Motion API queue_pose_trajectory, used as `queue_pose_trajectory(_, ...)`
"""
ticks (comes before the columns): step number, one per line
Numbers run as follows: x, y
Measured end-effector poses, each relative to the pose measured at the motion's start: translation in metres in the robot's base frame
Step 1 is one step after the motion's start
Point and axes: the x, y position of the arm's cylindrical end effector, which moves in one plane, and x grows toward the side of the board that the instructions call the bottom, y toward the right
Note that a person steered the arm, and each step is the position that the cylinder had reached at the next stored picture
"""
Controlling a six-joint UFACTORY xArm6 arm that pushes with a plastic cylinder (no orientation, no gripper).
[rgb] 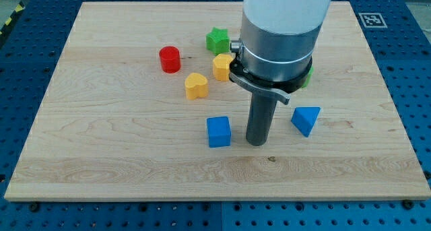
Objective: Slide blue cube to bottom left
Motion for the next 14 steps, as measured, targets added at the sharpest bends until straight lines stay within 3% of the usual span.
queue_pose_trajectory(4,-0.019,-0.086)
queue_pose_trajectory(6,-0.026,-0.101)
queue_pose_trajectory(13,-0.046,-0.316)
queue_pose_trajectory(14,-0.042,-0.316)
